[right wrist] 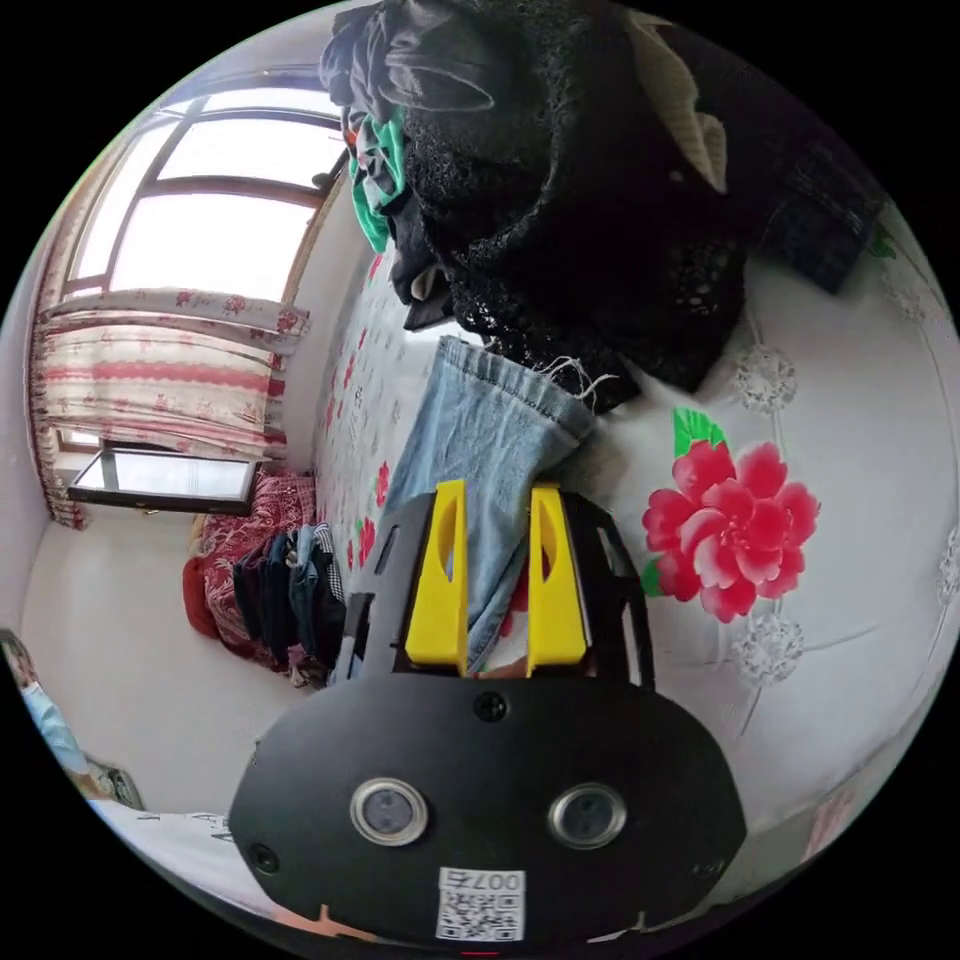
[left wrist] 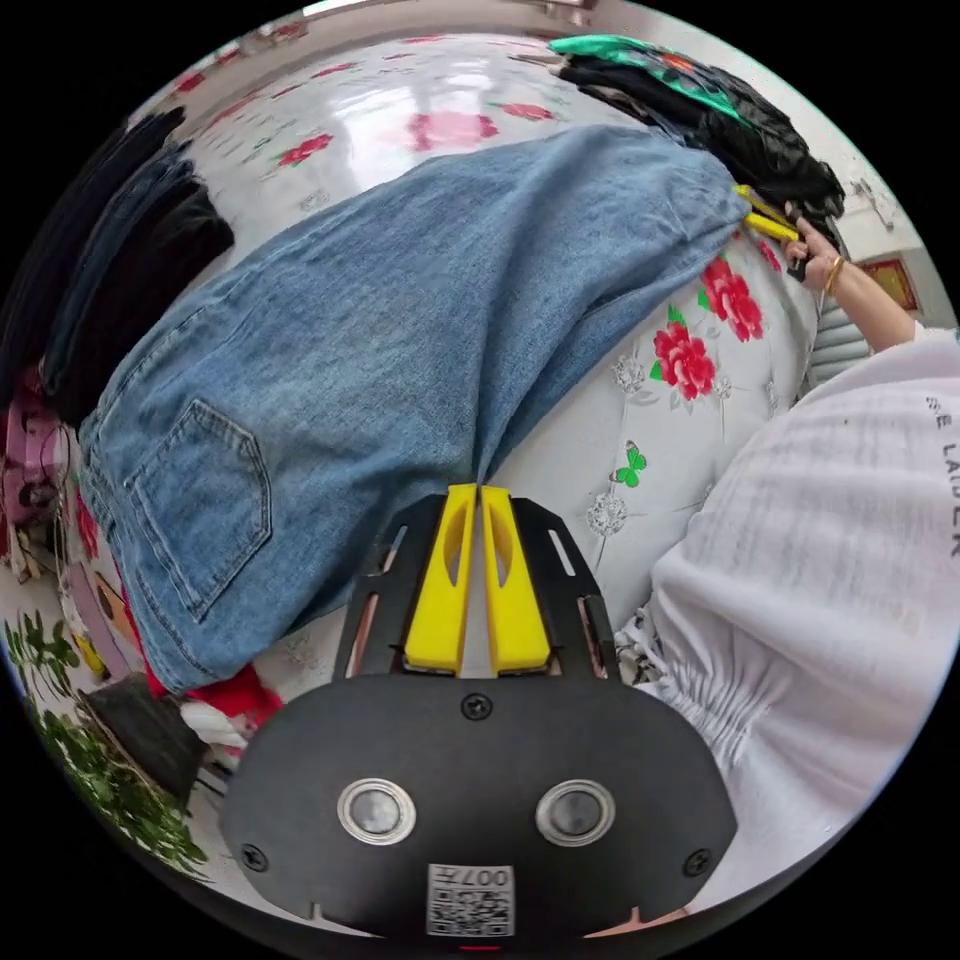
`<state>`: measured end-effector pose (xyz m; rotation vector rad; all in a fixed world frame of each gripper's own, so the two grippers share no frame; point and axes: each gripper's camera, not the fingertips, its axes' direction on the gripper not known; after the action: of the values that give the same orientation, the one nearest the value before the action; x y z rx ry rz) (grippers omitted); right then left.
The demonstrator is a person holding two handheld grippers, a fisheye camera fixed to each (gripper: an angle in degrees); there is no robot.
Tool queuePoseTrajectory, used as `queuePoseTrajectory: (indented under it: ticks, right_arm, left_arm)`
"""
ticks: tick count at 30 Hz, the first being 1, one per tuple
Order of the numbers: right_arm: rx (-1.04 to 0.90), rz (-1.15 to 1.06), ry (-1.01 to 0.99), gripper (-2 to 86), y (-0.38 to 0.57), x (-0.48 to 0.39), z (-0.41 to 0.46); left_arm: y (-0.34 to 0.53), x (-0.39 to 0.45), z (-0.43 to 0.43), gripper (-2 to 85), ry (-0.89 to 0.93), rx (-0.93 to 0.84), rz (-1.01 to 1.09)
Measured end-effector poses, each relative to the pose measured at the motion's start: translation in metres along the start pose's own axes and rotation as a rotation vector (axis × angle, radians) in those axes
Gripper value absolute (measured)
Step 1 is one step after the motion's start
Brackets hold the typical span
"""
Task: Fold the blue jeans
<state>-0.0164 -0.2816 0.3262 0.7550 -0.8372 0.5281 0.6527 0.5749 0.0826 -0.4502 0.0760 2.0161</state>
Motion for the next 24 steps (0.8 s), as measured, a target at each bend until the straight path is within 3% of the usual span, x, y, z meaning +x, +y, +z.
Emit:
queuePoseTrajectory:
  ticks: [3,6,9,11,15,19,21,24]
  right_arm:
    - [0.01,0.03,-0.136,2.1,-0.01,-0.003,-0.024]
    - [0.048,-0.167,-0.11,0.9,-0.002,-0.026,-0.071]
    - [0.017,0.03,0.022,0.4,0.013,0.02,-0.087]
    - [0.063,0.302,-0.109,0.3,0.037,0.068,-0.091]
    - [0.164,0.178,-0.151,0.2,0.046,0.019,-0.094]
    - [0.121,-0.11,-0.162,0.5,0.034,-0.079,-0.096]
    - [0.108,-0.164,-0.073,0.8,0.036,-0.099,-0.097]
    - [0.044,-0.103,0.212,1.6,0.047,-0.097,-0.094]
  left_arm:
    - [0.031,-0.029,-0.012,1.1,0.085,0.092,-0.159]
    - [0.081,-0.064,-0.021,4.2,0.138,0.214,-0.388]
    - [0.147,-0.102,-0.01,6.0,0.177,0.32,-0.703]
    - [0.187,-0.126,0.009,8.0,0.269,0.364,-0.915]
    - [0.245,-0.154,0.028,8.9,0.401,0.514,-1.159]
    - [0.233,-0.153,0.017,8.4,0.347,0.523,-1.045]
    - [0.201,-0.136,0.006,7.9,0.262,0.508,-0.852]
    - [0.158,-0.106,0.007,7.7,0.296,0.505,-0.616]
